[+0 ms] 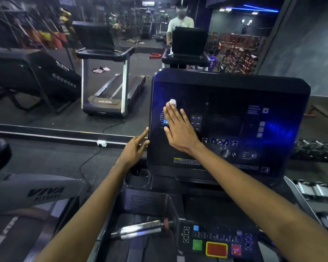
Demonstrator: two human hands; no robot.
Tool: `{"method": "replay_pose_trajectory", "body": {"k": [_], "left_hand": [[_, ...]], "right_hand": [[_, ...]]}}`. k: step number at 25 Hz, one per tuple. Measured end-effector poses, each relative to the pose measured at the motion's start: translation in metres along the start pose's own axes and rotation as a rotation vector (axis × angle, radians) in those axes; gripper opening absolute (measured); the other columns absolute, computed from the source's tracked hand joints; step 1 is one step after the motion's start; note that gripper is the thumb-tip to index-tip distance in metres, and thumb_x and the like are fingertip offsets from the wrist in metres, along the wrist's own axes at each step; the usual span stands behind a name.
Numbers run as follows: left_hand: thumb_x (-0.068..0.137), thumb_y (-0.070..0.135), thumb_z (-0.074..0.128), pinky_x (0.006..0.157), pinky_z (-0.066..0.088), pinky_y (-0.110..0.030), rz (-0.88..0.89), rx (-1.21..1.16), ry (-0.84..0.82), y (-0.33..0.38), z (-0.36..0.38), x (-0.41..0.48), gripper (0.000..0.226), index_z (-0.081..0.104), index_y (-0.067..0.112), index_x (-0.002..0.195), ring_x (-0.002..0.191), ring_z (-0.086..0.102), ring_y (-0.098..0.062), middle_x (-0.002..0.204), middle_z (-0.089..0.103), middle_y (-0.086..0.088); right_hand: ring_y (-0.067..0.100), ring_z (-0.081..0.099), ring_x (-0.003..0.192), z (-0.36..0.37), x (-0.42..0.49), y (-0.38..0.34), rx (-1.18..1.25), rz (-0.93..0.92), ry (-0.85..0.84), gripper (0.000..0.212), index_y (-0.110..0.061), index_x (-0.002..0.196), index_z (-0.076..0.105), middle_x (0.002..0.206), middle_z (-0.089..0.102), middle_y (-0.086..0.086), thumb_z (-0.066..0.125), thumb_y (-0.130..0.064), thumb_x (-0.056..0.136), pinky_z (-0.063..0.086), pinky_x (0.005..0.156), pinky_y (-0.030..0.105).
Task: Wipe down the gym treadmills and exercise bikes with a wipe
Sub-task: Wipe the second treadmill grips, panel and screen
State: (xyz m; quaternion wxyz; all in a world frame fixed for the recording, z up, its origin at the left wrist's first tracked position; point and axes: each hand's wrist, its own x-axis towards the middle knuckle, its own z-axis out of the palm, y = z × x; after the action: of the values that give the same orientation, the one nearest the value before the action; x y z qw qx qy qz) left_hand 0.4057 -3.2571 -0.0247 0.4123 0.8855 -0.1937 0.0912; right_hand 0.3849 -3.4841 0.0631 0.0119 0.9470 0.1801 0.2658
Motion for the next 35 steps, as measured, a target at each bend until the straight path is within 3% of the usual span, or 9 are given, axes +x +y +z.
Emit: {"method": "replay_pose_trajectory", "body": {"k": [5, 8, 10, 14, 18, 23, 29, 32, 35], "left_hand": [[0.096, 0.03, 0.061, 0.085, 0.045, -0.01, -0.067, -0.118, -0.012, -0.002, -0.004, 0.002, 0.043, 0.052, 0.043, 0.136, 0.096, 0.059, 0.01, 0.104, 0.073, 0.009], [0.092, 0.04, 0.064, 0.092, 0.05, -0.027, -0.09, -0.185, -0.081, -0.009, -0.008, 0.006, 0.042, 0.052, 0.059, 0.127, 0.096, 0.063, 0.007, 0.098, 0.074, 0.014], [0.088, 0.043, 0.068, 0.095, 0.054, -0.038, -0.101, -0.214, -0.093, -0.01, -0.01, 0.009, 0.043, 0.055, 0.055, 0.127, 0.096, 0.069, -0.003, 0.095, 0.076, 0.007], [0.077, 0.063, 0.067, 0.094, 0.053, -0.045, -0.108, -0.226, -0.134, -0.012, -0.011, 0.014, 0.053, 0.06, 0.046, 0.126, 0.094, 0.071, -0.007, 0.086, 0.077, 0.005], [0.081, 0.055, 0.066, 0.094, 0.054, -0.043, -0.114, -0.229, -0.14, -0.009, -0.012, 0.012, 0.051, 0.06, 0.039, 0.129, 0.091, 0.071, -0.005, 0.083, 0.077, 0.006], [0.087, 0.045, 0.064, 0.091, 0.055, -0.041, -0.128, -0.203, -0.121, -0.003, -0.011, 0.011, 0.046, 0.06, 0.032, 0.131, 0.084, 0.071, -0.004, 0.082, 0.076, 0.007], [0.095, 0.033, 0.061, 0.077, 0.051, -0.012, -0.099, -0.165, -0.032, 0.027, -0.015, 0.011, 0.044, 0.056, 0.024, 0.137, 0.09, 0.069, -0.003, 0.107, 0.072, 0.007], [0.095, 0.034, 0.061, 0.087, 0.055, -0.025, -0.086, -0.17, -0.005, 0.03, -0.015, 0.013, 0.043, 0.058, 0.021, 0.136, 0.092, 0.07, -0.002, 0.112, 0.072, 0.005], [0.096, 0.034, 0.06, 0.091, 0.055, -0.032, -0.092, -0.191, -0.025, 0.026, -0.016, 0.014, 0.044, 0.056, 0.023, 0.138, 0.091, 0.069, 0.001, 0.108, 0.073, 0.009]], "right_hand": [[0.016, 0.0, 0.152, 0.022, -0.04, -0.007, -0.003, -0.212, -0.097, 0.065, -0.011, 0.157, 0.01, 0.165, 0.007, 0.004, 0.034, -0.012, 0.097, 0.008, 0.124, 0.038], [0.019, 0.027, 0.147, 0.025, -0.045, -0.01, 0.142, -0.195, -0.036, 0.069, -0.008, 0.151, 0.035, 0.158, 0.033, 0.006, 0.045, 0.01, 0.085, 0.026, 0.12, 0.036], [0.023, 0.049, 0.129, 0.031, -0.054, -0.017, 0.213, -0.197, 0.003, 0.065, -0.004, 0.141, 0.05, 0.142, 0.051, 0.008, 0.054, 0.018, 0.079, 0.046, 0.105, 0.038], [0.024, 0.057, 0.111, 0.042, -0.073, -0.035, 0.347, -0.157, -0.021, 0.046, -0.005, 0.123, 0.061, 0.126, 0.056, 0.005, 0.055, 0.016, 0.082, 0.057, 0.083, 0.038], [0.022, 0.057, 0.105, 0.059, -0.081, -0.06, 0.389, -0.222, -0.106, 0.025, -0.006, 0.106, 0.063, 0.117, 0.055, 0.004, 0.056, 0.008, 0.086, 0.054, 0.08, 0.04], [0.02, 0.056, 0.109, 0.061, -0.095, -0.056, 0.317, -0.314, -0.232, 0.036, -0.009, 0.114, 0.062, 0.123, 0.053, -0.001, 0.058, 0.007, 0.081, 0.057, 0.075, 0.036], [0.024, 0.058, 0.112, 0.045, -0.102, -0.015, 0.306, -0.124, 0.042, 0.04, -0.006, 0.124, 0.064, 0.127, 0.06, 0.004, 0.059, 0.005, 0.086, 0.05, 0.095, 0.035], [0.019, 0.03, 0.146, 0.049, -0.106, -0.028, 0.064, -0.085, 0.001, 0.055, -0.008, 0.15, 0.035, 0.158, 0.032, 0.006, 0.044, -0.011, 0.097, 0.025, 0.119, 0.04], [0.013, 0.001, 0.152, 0.046, -0.092, -0.032, 0.004, 0.106, -0.02, 0.062, -0.012, 0.157, 0.009, 0.165, 0.003, 0.002, 0.033, -0.026, 0.102, 0.006, 0.123, 0.043]]}}
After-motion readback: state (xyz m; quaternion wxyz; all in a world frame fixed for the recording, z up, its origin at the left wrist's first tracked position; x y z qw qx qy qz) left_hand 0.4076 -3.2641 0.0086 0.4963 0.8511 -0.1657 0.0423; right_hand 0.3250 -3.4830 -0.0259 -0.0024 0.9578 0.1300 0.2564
